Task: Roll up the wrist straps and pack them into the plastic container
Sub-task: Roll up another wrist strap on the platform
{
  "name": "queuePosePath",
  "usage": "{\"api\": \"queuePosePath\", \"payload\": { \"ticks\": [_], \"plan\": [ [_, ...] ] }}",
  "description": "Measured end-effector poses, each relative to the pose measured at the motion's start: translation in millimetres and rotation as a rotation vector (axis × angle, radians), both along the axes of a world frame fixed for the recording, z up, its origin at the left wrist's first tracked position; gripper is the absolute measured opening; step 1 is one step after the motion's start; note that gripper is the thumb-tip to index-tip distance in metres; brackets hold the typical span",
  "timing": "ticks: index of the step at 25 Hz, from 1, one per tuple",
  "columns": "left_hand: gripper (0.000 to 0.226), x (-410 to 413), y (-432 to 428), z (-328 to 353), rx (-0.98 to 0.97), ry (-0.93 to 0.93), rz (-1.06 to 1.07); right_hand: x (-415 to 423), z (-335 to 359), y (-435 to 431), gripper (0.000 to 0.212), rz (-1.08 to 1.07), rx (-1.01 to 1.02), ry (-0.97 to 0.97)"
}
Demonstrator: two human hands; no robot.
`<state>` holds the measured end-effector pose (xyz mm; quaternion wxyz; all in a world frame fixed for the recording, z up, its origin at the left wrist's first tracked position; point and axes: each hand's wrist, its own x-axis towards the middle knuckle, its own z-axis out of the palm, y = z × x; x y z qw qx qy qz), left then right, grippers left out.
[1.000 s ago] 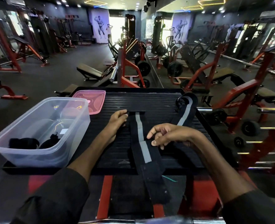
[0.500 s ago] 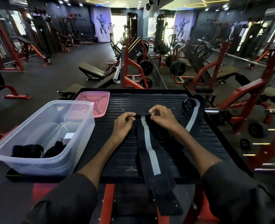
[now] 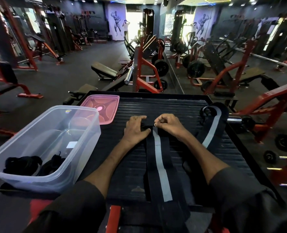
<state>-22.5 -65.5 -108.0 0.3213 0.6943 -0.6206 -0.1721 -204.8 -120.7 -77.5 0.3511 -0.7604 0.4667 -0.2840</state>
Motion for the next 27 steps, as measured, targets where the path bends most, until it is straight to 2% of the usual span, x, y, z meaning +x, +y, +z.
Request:
{"api": "queuePosePath", "payload": {
  "ticks": [2,5,7,9,11,13,16,18,20,24,27],
  "plan": [
    [0.062,-4,-5,2,0.103,-0.122,-0.051,-6,1,2,0.012,0.074,-0.012,-0.025],
    [0.054,-4,-7,4,0.075,-0.202,-0.113,-12,0,2,0.024,0.125,-0.018,0.021],
    [0.04,2,-8,4,0.013,-0.11,-0.155,-17,-3,-1,0.025,0.11,0.045,0.005],
    [0.032,9,-7,4,-0.05,0.04,-0.232,-22,-4,1,0.021,0.127,0.134,-0.092],
    [0.029,11,-4,10,-0.114,0.098,-0.261,-24,-5,3,0.021,0.131,0.147,-0.199],
    [0.028,9,-5,15,-0.15,0.172,-0.257,-22,-1,4,0.021,0.114,0.071,-0.307],
    [0.023,5,-3,23,-0.149,0.419,-0.297,-18,1,2,0.018,0.086,-0.074,-0.424],
    [0.021,2,1,27,-0.097,0.577,-0.319,-17,-3,-1,0.019,0.084,-0.163,-0.41],
    [0.022,0,3,29,-0.047,0.644,-0.34,-16,-5,-1,0.018,0.07,-0.215,-0.379],
    [0.023,5,0,27,-0.133,0.562,-0.348,-16,-2,-1,0.013,0.086,-0.262,-0.331],
    [0.028,6,-1,26,-0.225,0.377,-0.289,-16,0,0,0.014,0.126,-0.173,-0.319]
  ]
}}
